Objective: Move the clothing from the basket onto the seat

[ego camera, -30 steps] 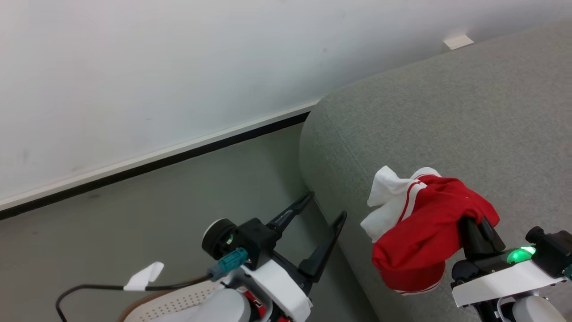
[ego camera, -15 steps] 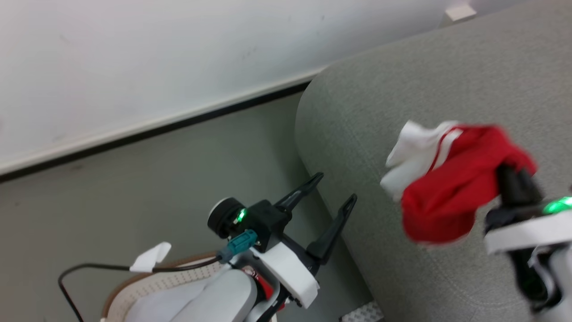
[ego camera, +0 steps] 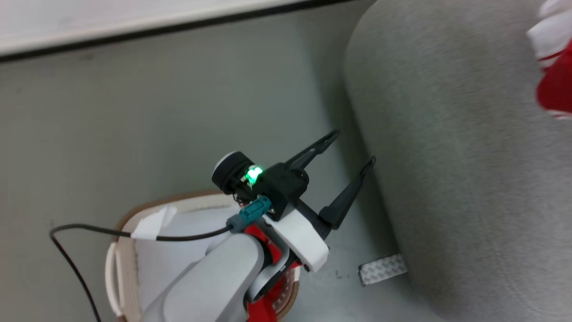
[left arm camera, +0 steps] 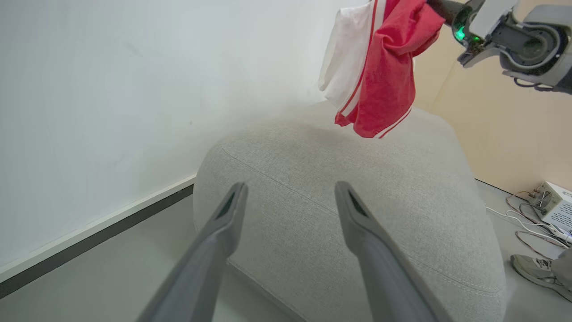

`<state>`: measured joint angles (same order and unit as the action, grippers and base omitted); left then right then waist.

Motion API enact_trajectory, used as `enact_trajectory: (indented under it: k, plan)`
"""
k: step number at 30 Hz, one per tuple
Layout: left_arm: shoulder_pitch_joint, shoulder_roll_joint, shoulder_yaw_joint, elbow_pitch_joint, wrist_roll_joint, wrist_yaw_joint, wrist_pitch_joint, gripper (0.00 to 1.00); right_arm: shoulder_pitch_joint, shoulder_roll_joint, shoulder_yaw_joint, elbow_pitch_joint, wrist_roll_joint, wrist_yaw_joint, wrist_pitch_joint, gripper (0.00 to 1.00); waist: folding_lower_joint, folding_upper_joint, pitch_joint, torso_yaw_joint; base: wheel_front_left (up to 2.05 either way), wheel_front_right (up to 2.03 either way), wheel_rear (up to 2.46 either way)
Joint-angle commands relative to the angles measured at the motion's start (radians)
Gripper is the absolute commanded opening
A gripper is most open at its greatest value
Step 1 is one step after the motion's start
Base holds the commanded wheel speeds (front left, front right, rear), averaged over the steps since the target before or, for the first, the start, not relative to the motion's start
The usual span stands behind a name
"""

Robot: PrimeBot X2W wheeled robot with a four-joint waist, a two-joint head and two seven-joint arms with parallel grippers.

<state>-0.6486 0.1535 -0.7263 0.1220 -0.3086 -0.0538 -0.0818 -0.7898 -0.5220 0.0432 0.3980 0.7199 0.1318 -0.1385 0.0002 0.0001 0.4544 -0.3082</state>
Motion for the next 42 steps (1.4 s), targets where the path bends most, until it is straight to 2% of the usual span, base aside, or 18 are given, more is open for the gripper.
enact_trajectory:
  k: [1, 7, 12, 17, 21, 22, 23, 24, 34, 42]
  plan:
    - [-0.021, 0.000, 0.003, -0.002, 0.012, -0.001, -0.006, 1.00, -0.040, -0.026, -0.010, 0.039, -0.019, -0.002, -0.003, 0.00, -0.0002, -0.0001, 0.097, 0.085, 0.00, 0.00, 0.00]
    - [-0.066, 0.003, 0.033, -0.005, 0.018, 0.023, -0.022, 1.00, -0.148, -0.121, 0.004, 0.207, -0.093, -0.002, 0.004, 0.00, -0.0002, -0.0001, 0.178, 0.142, 0.00, 0.00, 0.00]
    - [-0.079, -0.003, 0.026, 0.009, 0.018, 0.018, -0.036, 1.00, -0.176, -0.158, 0.089, 0.344, -0.127, -0.002, 0.076, 0.00, -0.0002, -0.0001, 0.212, 0.177, 0.00, 0.00, 0.00]
    - [-0.078, -0.011, 0.024, 0.024, 0.009, 0.023, -0.053, 1.00, -0.177, -0.166, 0.168, 0.463, -0.100, -0.002, 0.182, 0.00, -0.0002, -0.0001, 0.210, 0.197, 0.00, 0.00, 0.00]
    - [-0.069, -0.006, 0.026, 0.042, 0.002, 0.026, -0.064, 1.00, -0.182, -0.171, 0.212, 0.495, -0.083, -0.002, 0.172, 0.00, -0.0002, -0.0001, 0.181, 0.197, 0.00, 0.00, 0.00]
    - [-0.064, -0.004, 0.026, 0.046, -0.001, 0.028, -0.067, 1.00, -0.181, -0.168, 0.225, 0.497, -0.079, -0.002, 0.169, 0.30, -0.0002, -0.0001, 0.171, 0.194, 0.00, 0.00, 0.00]
    - [-0.058, -0.002, 0.027, 0.052, -0.005, 0.028, -0.071, 1.00, -0.179, -0.166, 0.238, 0.500, -0.076, -0.002, 0.165, 0.85, -0.0002, -0.0001, 0.158, 0.191, 0.00, 0.00, 0.00]
    - [-0.052, 0.000, 0.028, 0.056, -0.008, 0.029, -0.072, 1.00, -0.174, -0.164, 0.252, 0.502, -0.070, -0.002, 0.167, 1.00, -0.0002, -0.0001, 0.146, 0.189, 0.00, 0.00, 0.00]
    - [0.059, 0.027, 0.065, 0.114, -0.070, 0.054, -0.121, 1.00, -0.058, -0.196, 0.402, 0.467, -0.026, -0.002, 0.149, 1.00, -0.0002, -0.0001, -0.090, 0.175, 0.00, 0.00, 0.00]
    - [0.187, 0.076, 0.145, 0.090, -0.136, 0.115, -0.149, 1.00, 0.058, -0.200, 0.415, 0.322, 0.035, -0.002, 0.048, 1.00, -0.0002, -0.0001, -0.300, 0.190, 0.00, 0.00, 0.00]
